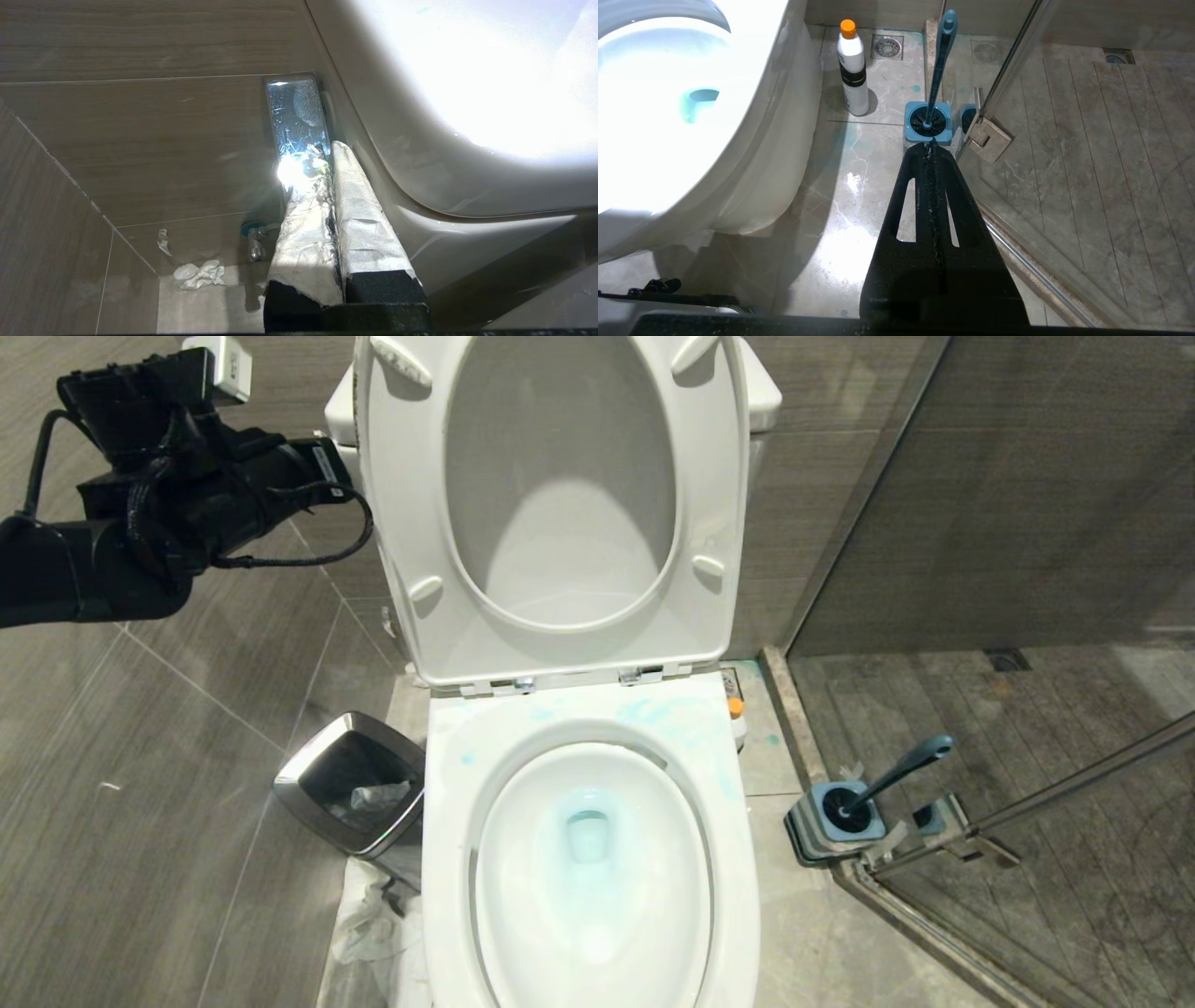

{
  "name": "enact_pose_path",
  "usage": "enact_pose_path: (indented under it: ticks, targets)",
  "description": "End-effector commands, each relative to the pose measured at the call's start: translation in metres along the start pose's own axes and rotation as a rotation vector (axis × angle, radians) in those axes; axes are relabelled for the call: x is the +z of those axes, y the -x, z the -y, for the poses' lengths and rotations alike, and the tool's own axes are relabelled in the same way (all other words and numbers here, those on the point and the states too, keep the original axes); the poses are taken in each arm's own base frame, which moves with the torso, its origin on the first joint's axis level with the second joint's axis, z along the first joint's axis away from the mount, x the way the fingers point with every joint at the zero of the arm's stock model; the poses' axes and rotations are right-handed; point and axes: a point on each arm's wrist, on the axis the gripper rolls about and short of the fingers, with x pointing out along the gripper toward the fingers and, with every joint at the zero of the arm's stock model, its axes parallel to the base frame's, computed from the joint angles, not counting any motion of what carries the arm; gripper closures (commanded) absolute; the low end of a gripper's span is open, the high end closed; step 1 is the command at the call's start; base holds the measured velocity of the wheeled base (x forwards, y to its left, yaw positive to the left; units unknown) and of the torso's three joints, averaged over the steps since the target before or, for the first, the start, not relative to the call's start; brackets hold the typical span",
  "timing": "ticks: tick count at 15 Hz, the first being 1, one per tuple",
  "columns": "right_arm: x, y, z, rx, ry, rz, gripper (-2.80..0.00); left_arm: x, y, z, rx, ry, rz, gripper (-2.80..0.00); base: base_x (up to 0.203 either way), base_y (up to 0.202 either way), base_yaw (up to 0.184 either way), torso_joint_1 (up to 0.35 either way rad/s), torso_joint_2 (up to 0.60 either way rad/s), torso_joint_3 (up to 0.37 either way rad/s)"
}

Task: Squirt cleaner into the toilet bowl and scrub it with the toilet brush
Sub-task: Flush the toilet

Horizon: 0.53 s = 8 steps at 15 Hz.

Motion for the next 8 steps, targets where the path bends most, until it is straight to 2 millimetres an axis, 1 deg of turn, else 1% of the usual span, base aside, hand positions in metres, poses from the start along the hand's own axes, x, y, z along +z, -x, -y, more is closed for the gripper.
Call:
enact_pose_path:
  ticks: [1, 8]
  targets:
    - [0.0000, -0.0001, 0.0000, 0.001, 0.000, -0.002, 0.00, -0.0144, -0.0063, -0.0015, 0.001, 0.004, -0.037, 0.00, 0.000, 0.000, 0.000, 0.000, 0.00, 0.000]
    - [0.0000, -0.0001, 0.0000, 0.001, 0.000, -0.002, 0.00, -0.0229, -0.0068, -0.0022, 0.013, 0.012, -0.091, 0.00, 0.000, 0.000, 0.000, 0.000, 0.00, 0.000]
